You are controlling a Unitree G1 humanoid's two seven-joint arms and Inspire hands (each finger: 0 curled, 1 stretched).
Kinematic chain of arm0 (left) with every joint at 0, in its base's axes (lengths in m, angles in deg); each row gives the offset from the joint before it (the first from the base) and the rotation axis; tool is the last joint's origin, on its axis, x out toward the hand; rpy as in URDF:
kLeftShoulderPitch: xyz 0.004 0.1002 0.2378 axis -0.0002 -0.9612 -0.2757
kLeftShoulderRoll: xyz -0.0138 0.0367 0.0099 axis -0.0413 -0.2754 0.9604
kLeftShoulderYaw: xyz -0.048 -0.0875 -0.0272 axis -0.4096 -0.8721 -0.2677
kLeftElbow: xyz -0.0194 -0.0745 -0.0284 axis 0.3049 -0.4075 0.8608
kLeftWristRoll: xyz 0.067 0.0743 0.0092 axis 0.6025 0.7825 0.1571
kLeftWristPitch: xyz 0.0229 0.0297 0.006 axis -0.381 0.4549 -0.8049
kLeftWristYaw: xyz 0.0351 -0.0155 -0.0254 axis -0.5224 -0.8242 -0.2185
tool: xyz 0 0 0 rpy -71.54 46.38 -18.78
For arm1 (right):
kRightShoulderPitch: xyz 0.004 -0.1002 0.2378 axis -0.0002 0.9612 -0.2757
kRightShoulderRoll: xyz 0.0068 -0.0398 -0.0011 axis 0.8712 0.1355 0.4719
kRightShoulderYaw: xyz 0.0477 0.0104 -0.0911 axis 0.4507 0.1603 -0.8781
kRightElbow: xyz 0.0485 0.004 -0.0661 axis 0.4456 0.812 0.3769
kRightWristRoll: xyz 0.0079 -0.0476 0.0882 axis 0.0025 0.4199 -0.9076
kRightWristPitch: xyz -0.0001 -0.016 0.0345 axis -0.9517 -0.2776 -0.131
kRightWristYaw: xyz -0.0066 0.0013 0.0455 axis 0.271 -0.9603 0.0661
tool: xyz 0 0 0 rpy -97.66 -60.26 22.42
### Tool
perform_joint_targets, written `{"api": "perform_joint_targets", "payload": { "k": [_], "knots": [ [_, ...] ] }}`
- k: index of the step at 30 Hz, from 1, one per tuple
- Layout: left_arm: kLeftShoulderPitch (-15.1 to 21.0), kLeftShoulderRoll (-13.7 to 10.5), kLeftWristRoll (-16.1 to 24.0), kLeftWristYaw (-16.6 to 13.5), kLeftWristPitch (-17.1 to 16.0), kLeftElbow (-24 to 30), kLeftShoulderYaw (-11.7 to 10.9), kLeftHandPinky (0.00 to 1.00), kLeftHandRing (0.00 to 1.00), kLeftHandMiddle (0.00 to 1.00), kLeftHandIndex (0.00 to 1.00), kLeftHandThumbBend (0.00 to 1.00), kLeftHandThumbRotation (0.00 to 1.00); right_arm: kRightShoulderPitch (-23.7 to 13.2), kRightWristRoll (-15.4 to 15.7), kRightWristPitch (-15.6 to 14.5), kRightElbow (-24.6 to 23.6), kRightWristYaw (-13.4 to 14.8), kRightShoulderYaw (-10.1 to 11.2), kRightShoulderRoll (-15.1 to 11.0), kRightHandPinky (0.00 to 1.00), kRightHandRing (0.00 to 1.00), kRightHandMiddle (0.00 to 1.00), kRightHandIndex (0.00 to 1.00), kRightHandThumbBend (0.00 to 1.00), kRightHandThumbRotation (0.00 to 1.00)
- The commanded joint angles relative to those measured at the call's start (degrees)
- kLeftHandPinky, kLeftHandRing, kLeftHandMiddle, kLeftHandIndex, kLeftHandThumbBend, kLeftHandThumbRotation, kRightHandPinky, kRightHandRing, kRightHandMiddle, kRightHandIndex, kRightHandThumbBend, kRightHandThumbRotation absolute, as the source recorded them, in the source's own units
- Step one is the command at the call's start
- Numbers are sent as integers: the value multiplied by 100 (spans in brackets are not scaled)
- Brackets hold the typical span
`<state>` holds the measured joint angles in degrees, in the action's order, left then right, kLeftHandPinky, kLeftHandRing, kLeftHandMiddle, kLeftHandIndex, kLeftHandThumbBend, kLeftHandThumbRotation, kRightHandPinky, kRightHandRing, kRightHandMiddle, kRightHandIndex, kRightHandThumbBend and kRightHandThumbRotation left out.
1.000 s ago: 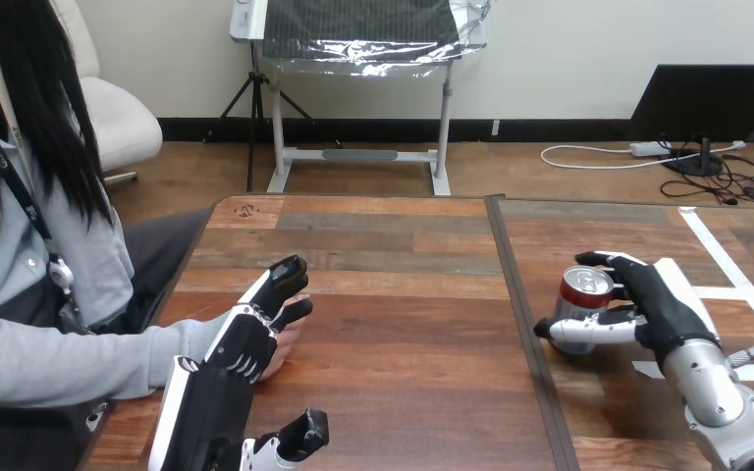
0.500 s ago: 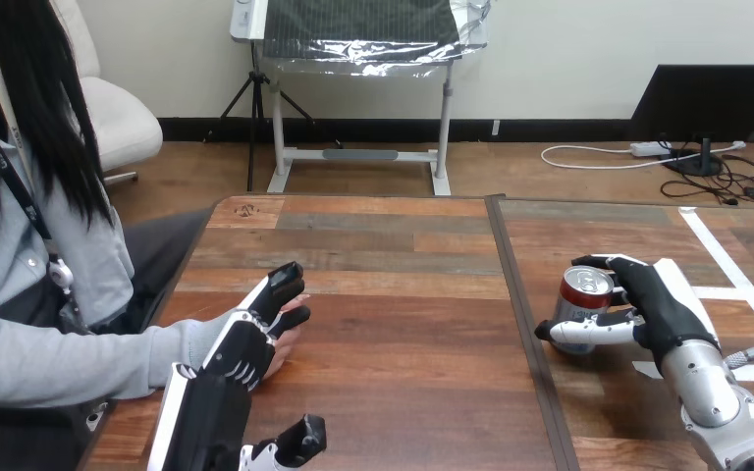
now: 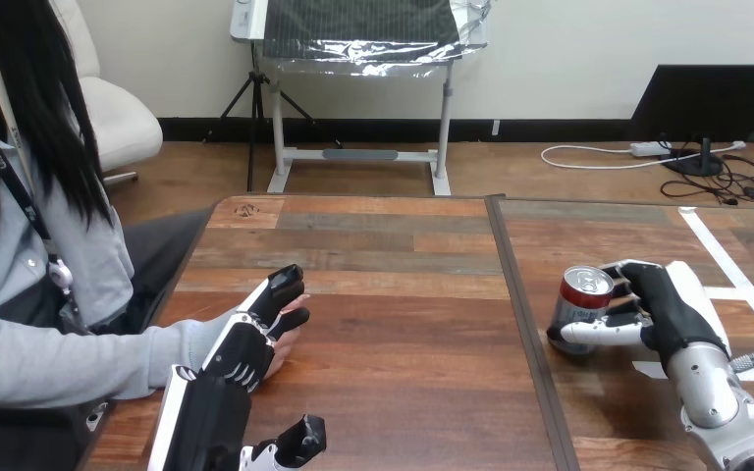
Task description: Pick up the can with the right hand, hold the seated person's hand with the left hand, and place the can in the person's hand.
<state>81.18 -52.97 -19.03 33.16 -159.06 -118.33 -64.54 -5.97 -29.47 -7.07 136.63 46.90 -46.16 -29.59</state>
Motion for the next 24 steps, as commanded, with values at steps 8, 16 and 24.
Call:
{"api": "perform_joint_targets", "payload": {
  "k": [8,16,24],
  "knots": [
    [223,30,61,-33,-153,253,-35,84,90,90,87,96,65,-474,2,-39,-170,186,27,33,50,52,56,58,83,0],
    [248,37,29,-20,-151,214,-8,83,90,91,87,96,65,-480,2,-9,-212,209,17,35,48,51,54,55,83,0],
    [237,53,63,-43,-132,230,-19,83,91,91,87,97,65,-472,6,38,-252,244,10,39,47,51,54,55,83,0]
  ]
}}
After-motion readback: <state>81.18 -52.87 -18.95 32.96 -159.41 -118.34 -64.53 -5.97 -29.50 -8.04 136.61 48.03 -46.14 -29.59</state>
